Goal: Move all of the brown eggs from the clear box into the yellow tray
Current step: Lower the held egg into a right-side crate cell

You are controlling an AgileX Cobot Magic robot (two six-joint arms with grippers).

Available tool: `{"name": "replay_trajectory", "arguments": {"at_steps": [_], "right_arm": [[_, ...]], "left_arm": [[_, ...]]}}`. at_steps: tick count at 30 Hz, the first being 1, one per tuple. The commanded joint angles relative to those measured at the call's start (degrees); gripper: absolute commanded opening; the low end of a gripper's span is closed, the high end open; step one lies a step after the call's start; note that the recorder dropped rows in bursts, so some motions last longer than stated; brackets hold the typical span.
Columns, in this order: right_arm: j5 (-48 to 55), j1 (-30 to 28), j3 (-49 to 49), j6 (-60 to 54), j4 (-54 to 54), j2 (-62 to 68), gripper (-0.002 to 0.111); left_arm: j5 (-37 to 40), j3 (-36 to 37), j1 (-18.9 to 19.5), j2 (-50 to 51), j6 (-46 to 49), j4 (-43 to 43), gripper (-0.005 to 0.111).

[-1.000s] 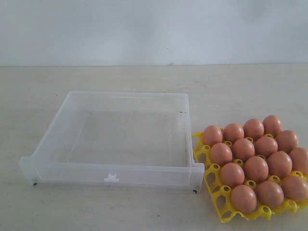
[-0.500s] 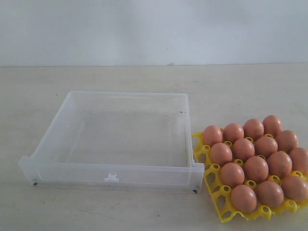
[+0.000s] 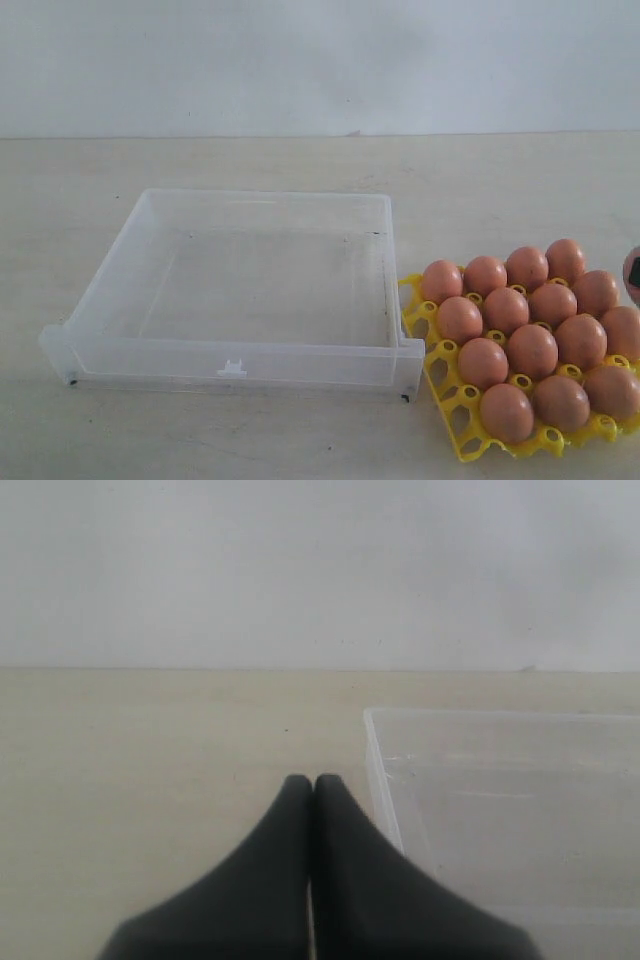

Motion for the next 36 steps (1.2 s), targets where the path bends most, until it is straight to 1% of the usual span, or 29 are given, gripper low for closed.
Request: {"name": "replay_trajectory", "arguments": {"at_steps": [1,3,5,10,15,22,29,36], "right_arm": [[4.9,0.2,1.8,-7.4,-0.3,-0.4,0.0],[11.7,0.2,2.9,-8.1,-0.3,-0.4,0.0],[14.5,0.2,4.1,-10.7,-0.3,-0.4,0.0],[15.3,0.2,4.6,-15.7,-0.3,-0.4,0.0],[20.2,0.2,4.6,-15.6,-0.3,-0.4,0.0],[20.2,0.3,4.6,-15.4,-0.3,-0.4,0.0],[23.0,4.8,4.6,-16.6,-0.3,-0.4,0.0],[25.0,5.3,4.6,-18.7,-0.3,-0.4,0.0]], "left_arm": [[-0.1,0.2,-0.4,0.2,0.1,0.0,-0.004],[-0.1,0.2,-0.4,0.2,0.1,0.0,-0.004],[-0.1,0.2,-0.4,0.2,0.1,0.0,-0.004],[0.0,0.2,-0.4,0.2,0.1,0.0,-0.004],[0.0,0.2,-0.4,0.2,0.1,0.0,-0.004],[0.0,0.2,-0.4,0.2,0.1,0.0,-0.004],[0.0,0.2,-0.4,0.2,0.1,0.0,-0.004],[0.0,0.2,-0.4,0.2,0.1,0.0,-0.004]]}}
